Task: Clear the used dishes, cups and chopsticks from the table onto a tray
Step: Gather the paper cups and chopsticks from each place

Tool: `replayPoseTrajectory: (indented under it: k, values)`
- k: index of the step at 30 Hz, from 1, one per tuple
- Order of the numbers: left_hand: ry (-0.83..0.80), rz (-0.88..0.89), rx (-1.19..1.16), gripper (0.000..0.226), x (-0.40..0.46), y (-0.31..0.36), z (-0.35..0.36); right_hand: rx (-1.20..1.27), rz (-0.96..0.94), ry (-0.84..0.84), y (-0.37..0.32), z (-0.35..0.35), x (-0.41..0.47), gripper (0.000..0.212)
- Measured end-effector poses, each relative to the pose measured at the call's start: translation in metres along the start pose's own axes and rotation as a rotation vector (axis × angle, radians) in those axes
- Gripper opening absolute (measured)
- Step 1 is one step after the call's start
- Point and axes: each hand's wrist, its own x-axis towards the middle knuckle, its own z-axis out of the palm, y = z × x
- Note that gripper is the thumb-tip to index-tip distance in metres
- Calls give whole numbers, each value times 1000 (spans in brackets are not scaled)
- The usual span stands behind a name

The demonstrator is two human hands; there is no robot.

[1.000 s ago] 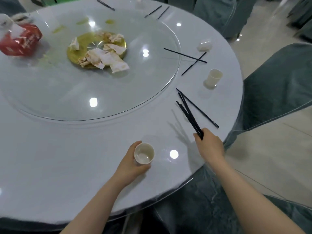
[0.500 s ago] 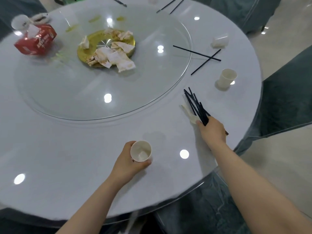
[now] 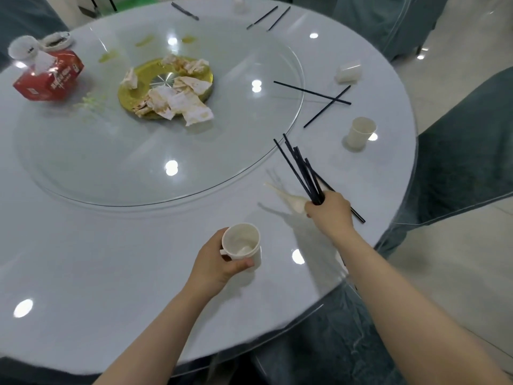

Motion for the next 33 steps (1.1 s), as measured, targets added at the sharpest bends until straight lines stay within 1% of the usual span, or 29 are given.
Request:
replayPoseTrajectory:
  k: [3, 5, 7, 10, 13, 17, 18, 20, 23, 25, 27, 29, 30, 33]
  values:
    - [1, 29, -6, 64, 2, 6, 6, 23, -27, -51, -9, -8, -14, 8]
    - [-10, 68, 44, 66, 2, 9, 8, 15, -49, -64, -14, -14, -22, 8]
    - [-24, 153, 162, 70, 5, 12, 8, -7, -69, -78, -17, -17, -26, 8]
    - [-117, 284, 364, 74, 12, 20, 4, -65, -103, -83, -21, -21, -30, 12]
    - [-207, 335, 464, 78, 20, 22, 3, -122, -130, -91, -26, -21, -33, 19]
    - [-298, 302, 506, 82, 32, 21, 3, -81, -118, -124, -32, -21, -36, 27]
    - [-311, 306, 512, 80, 36, 22, 3, -85, -112, -127, -34, -21, -36, 29]
    - [-320, 302, 486, 69, 43, 23, 1, -74, -97, -129, -35, -23, -32, 32]
    - [-313, 247, 423, 59, 57, 24, -1, -18, -45, -86, -32, -24, -22, 34]
    - [-296, 202, 395, 57, 68, 21, -2, -72, 2, -13, -23, -22, -14, 35]
    - [-290, 164, 365, 56, 78, 18, -3, -141, 61, 47, -9, -20, -4, 30]
    - [-287, 140, 342, 57, 88, 16, -6, -195, 110, 60, 4, -20, 7, 24]
    - [-281, 130, 333, 57, 93, 15, -7, -228, 129, 59, 9, -20, 12, 24]
    - [-258, 95, 299, 56, 106, 14, -13, -339, 171, 48, 20, -19, 31, 33]
